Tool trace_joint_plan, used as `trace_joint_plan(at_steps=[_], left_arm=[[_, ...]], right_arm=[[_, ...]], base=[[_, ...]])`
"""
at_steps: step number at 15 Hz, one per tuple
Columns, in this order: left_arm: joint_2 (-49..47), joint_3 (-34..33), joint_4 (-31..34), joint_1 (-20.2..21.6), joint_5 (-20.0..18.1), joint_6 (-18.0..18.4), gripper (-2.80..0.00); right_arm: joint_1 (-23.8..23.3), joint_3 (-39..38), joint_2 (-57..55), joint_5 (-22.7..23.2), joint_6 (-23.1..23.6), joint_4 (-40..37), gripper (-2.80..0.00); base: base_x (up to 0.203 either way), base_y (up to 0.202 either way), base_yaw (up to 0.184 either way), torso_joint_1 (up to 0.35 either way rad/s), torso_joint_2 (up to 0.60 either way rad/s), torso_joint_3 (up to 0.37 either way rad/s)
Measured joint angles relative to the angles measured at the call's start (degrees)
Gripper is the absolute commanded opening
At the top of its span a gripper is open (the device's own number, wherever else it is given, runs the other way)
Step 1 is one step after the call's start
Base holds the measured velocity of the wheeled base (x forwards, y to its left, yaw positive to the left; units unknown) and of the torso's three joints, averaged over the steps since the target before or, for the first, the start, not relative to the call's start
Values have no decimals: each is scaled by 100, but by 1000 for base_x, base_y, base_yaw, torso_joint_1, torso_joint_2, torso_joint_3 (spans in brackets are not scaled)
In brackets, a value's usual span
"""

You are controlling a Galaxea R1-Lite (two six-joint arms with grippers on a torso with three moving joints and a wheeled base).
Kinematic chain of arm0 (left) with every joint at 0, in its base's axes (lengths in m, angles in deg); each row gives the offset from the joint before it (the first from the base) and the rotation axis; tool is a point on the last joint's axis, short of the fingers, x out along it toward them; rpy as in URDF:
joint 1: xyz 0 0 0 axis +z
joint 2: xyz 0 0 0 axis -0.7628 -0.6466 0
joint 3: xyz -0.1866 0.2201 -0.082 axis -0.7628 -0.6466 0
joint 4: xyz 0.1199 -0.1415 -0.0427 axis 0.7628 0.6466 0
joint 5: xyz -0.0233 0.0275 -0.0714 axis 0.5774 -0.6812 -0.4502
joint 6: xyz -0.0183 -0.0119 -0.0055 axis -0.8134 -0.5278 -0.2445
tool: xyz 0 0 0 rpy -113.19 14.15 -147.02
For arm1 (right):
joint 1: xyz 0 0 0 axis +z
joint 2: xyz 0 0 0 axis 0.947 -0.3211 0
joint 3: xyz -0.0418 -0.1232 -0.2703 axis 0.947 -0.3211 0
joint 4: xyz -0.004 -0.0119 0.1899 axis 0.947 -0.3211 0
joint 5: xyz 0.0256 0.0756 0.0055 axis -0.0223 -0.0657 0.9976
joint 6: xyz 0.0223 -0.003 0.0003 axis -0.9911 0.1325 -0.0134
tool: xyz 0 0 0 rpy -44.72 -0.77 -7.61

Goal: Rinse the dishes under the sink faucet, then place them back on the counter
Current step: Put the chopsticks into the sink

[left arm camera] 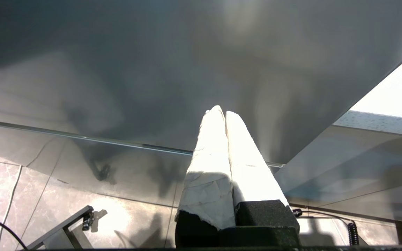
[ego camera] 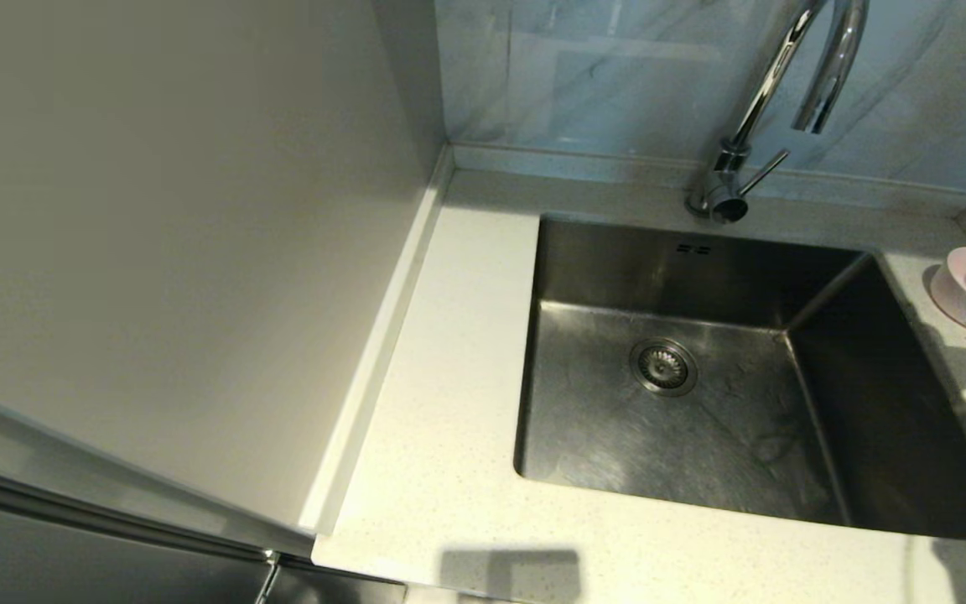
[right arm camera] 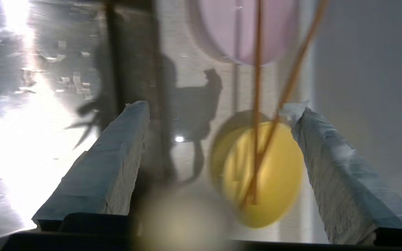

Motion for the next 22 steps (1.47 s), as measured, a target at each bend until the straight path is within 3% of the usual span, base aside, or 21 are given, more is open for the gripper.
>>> trace_joint_plan(at_steps=[7, 10, 22], left_arm=[[0, 0, 1, 0, 1, -1, -280], [0, 0, 2, 0, 1, -1, -280], [0, 0, 2, -2, 1, 1, -280]], right_arm=[[-484, 15, -332, -5, 227, 93, 0], [-671, -18, -655, -7, 551, 658, 0], [-976, 23, -1376, 17, 562, 1073, 0]], base=[[0, 0, 0, 0, 0, 0], [0, 0, 0, 0, 0, 0], [0, 0, 0, 0, 0, 0]])
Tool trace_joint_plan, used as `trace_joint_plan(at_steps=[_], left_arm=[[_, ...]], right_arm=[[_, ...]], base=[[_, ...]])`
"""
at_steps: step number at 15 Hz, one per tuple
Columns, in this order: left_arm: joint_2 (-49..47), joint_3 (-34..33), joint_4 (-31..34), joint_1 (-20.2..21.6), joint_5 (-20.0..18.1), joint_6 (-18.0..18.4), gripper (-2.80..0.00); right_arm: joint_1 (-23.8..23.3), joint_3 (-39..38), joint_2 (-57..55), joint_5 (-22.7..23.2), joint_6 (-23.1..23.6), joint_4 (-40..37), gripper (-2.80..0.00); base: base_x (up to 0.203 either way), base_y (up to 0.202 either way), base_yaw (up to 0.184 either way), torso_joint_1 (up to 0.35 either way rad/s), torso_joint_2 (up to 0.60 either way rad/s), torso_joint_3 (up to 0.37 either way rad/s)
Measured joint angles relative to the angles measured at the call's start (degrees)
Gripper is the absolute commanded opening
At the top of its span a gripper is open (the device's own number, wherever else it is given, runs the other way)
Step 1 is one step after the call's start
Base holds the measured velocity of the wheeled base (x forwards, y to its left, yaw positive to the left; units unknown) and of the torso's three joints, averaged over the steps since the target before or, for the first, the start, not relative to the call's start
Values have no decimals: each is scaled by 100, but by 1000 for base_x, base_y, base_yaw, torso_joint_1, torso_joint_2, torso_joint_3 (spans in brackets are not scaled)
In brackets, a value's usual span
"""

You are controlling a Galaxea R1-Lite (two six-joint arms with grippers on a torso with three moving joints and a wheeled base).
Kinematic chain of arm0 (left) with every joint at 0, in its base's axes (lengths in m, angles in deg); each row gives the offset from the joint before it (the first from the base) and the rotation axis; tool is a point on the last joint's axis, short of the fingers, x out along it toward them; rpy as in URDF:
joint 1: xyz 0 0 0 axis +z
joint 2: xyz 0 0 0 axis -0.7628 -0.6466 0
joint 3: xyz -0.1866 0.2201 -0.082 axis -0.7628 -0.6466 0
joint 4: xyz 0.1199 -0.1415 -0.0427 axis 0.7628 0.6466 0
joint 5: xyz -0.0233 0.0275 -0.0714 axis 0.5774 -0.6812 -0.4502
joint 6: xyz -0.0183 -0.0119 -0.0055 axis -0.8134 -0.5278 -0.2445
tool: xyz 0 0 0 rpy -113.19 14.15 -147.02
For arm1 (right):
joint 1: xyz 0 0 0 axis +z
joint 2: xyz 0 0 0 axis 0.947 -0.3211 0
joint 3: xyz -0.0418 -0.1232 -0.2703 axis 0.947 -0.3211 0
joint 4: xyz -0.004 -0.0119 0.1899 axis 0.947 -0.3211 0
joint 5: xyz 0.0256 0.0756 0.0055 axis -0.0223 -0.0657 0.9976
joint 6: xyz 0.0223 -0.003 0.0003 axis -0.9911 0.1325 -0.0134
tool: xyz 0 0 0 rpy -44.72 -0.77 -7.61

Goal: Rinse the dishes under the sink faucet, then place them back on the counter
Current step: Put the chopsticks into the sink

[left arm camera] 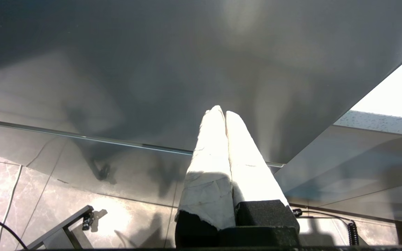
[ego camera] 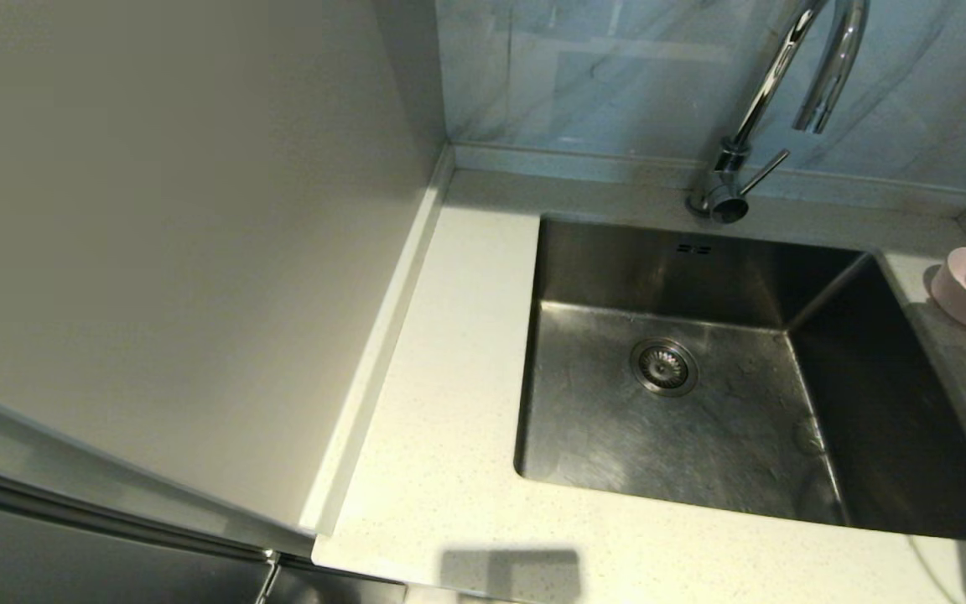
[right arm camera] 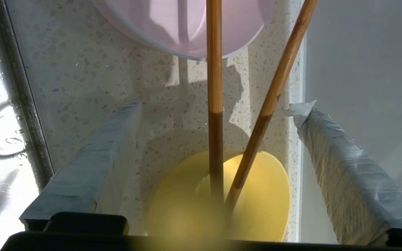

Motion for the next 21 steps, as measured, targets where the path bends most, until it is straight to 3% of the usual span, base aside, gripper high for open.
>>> trace_joint_plan(at_steps=[1, 17, 21], left_arm=[[0, 0, -2, 0, 0, -2, -280], [0, 0, -1, 2, 0, -2, -280], [0, 0, -1, 2, 0, -3, -280]], right_arm=[[-1, 2, -11, 0, -7, 0, -280], [-85, -44, 138, 26, -62, -11, -280], [-224, -48, 454, 244, -62, -16, -280]], base=[[0, 0, 0, 0, 0, 0], [0, 0, 0, 0, 0, 0], [0, 0, 0, 0, 0, 0]])
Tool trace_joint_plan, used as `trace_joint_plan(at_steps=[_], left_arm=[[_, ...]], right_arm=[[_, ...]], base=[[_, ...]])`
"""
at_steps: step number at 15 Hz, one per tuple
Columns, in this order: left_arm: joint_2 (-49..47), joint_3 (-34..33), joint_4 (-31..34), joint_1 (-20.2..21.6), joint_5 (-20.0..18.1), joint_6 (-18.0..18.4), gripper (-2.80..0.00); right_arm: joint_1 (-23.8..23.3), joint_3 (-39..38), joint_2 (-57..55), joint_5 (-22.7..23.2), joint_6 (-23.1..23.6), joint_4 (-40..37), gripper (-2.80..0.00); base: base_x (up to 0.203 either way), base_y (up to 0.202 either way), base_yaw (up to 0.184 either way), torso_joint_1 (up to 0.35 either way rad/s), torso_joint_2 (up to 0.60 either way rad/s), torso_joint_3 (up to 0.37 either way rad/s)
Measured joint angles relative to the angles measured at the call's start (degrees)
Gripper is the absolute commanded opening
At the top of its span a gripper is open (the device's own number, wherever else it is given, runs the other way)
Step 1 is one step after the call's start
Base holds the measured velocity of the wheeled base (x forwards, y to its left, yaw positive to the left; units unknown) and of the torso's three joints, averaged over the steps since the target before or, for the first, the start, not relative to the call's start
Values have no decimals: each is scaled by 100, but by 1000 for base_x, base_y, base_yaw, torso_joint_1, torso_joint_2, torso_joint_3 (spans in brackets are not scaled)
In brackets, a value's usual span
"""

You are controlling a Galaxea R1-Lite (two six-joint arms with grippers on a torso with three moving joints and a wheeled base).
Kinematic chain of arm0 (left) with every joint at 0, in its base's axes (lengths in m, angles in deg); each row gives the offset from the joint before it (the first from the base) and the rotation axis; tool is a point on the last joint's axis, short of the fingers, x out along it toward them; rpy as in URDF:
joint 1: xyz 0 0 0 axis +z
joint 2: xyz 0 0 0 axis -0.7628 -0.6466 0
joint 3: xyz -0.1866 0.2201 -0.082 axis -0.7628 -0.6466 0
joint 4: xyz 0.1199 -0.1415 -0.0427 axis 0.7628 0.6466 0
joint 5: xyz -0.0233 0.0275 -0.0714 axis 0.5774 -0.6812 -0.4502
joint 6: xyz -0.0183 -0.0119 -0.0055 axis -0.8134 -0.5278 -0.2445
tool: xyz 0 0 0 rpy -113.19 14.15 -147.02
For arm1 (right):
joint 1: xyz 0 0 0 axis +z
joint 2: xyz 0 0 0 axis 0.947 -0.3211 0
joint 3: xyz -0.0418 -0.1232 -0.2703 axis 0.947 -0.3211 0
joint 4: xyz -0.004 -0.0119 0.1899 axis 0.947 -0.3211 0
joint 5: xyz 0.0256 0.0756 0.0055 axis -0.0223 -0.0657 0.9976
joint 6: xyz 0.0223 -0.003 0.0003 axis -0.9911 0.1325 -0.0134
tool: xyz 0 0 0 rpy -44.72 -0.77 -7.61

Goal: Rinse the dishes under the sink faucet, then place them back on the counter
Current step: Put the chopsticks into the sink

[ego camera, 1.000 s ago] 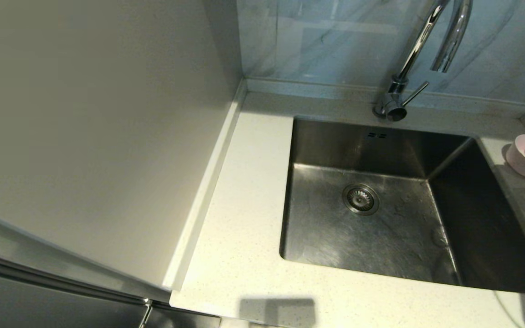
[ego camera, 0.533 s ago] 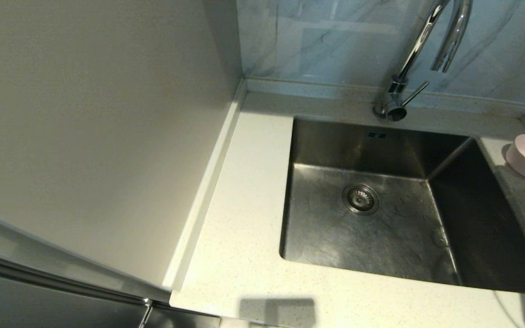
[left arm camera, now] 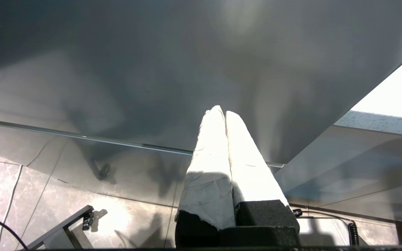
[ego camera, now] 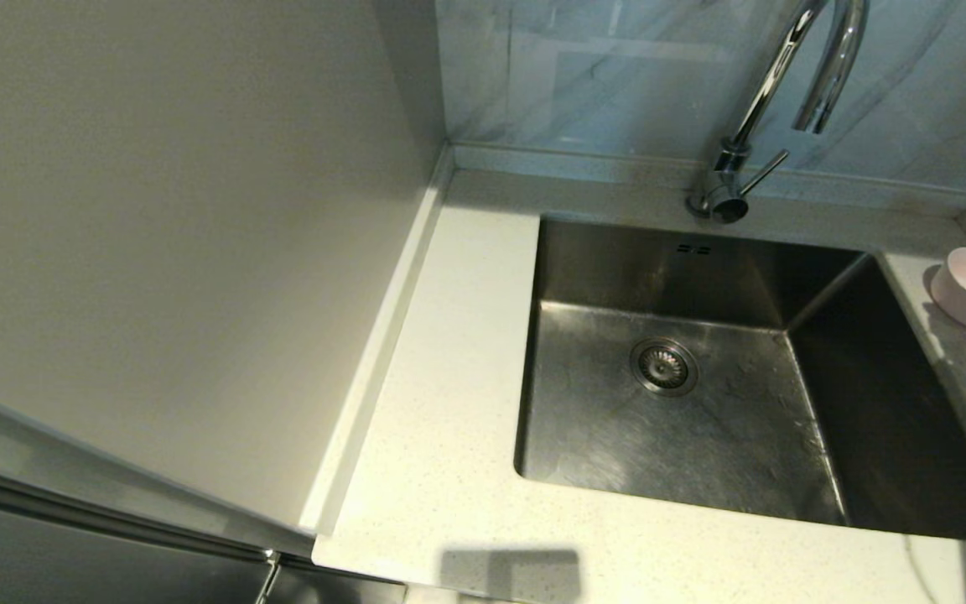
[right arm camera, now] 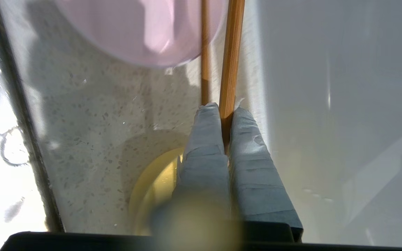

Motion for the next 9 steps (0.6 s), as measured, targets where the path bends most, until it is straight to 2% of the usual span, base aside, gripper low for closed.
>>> trace_joint_plan(at_steps=[4, 6, 9], left_arm=[[0, 0, 1, 0, -1, 2, -280], [0, 0, 0, 0, 0, 2, -280], [0, 0, 1, 0, 0, 1, -280]], right_arm=[[-15, -6, 390, 71, 16, -27, -280], [91, -137, 614, 305, 16, -60, -280], [647, -561, 960, 649, -77, -278, -280]], base=[[0, 0, 0, 0, 0, 0], [0, 0, 0, 0, 0, 0], [0, 0, 0, 0, 0, 0]])
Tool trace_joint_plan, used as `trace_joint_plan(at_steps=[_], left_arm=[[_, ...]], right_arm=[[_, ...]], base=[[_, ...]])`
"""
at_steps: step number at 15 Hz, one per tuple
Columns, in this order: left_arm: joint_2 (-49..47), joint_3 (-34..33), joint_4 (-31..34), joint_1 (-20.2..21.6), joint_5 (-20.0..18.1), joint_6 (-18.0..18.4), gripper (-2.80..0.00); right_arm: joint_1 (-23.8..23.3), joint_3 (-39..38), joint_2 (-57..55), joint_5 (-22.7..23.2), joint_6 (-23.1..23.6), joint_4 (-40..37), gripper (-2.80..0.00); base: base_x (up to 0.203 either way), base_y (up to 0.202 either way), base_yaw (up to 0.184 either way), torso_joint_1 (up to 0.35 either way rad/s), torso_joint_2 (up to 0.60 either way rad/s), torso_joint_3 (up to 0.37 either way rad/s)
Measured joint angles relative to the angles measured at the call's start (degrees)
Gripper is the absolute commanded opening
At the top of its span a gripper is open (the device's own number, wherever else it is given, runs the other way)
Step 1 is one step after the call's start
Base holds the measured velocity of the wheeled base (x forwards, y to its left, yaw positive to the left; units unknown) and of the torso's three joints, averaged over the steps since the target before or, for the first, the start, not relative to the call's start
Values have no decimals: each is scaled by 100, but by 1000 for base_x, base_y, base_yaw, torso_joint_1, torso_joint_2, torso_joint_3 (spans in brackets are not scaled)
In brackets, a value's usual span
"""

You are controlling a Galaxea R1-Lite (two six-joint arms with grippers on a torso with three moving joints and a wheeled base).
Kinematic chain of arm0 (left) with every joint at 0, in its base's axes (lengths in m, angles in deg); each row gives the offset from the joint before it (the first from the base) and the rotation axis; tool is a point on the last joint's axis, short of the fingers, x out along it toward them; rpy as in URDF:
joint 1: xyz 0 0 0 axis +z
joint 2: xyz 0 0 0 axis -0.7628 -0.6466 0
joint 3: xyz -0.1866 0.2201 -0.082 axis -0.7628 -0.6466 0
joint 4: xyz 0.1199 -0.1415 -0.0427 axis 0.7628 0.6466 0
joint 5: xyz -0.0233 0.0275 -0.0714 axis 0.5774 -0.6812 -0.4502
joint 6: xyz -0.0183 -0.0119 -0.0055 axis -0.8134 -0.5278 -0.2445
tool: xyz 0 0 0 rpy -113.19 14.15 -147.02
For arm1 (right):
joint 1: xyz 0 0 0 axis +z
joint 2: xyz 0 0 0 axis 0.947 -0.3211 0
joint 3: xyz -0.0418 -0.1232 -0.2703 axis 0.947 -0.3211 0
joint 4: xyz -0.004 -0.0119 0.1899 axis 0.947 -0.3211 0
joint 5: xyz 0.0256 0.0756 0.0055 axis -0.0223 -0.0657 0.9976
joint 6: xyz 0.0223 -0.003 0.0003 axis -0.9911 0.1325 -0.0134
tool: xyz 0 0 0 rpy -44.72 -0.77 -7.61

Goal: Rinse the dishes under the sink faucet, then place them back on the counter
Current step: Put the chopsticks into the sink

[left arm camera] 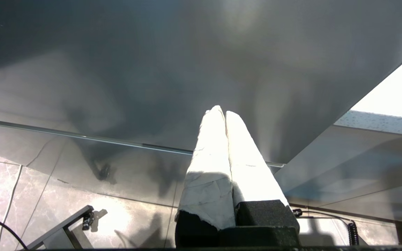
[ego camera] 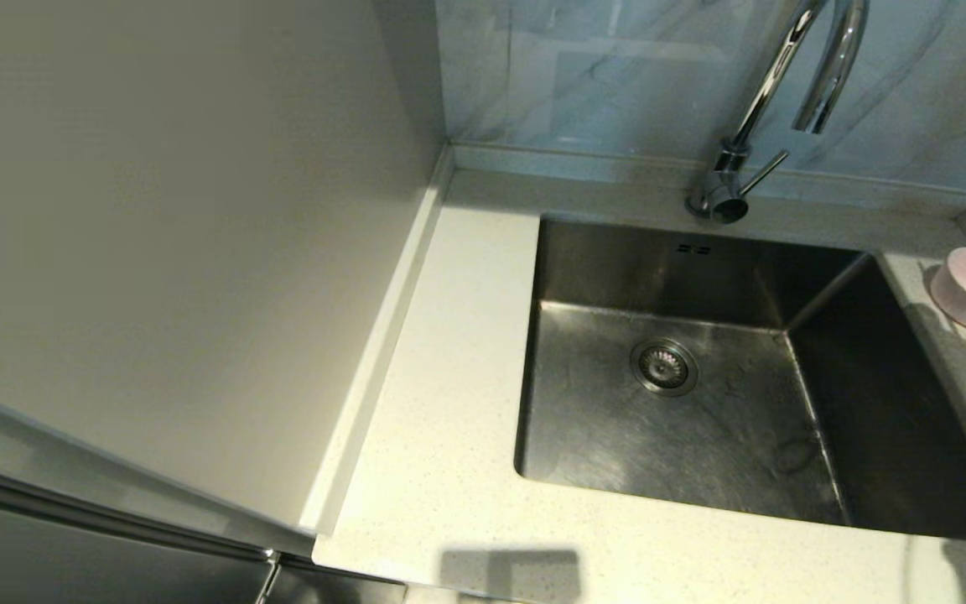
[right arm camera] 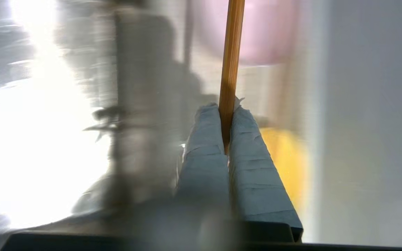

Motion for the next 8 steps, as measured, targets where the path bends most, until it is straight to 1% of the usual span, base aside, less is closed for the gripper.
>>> trace_joint_plan(at_steps=[2, 4, 6, 8], left_arm=[[0, 0, -2, 0, 0, 0, -280], [0, 0, -2, 0, 0, 0, -280], [0, 0, -2, 0, -1, 2, -280], [0, 0, -2, -1, 0, 2, -280]], right_arm=[[563, -198, 64, 19, -389, -75, -280], [1018, -334, -86, -19, -894, -154, -280], [1243, -561, -340, -159, -1281, -132, -280], [1311, -726, -559, -179, -1573, -118, -280]], base=[[0, 0, 0, 0, 0, 0], [0, 0, 0, 0, 0, 0], [0, 0, 0, 0, 0, 0], [0, 0, 0, 0, 0, 0]])
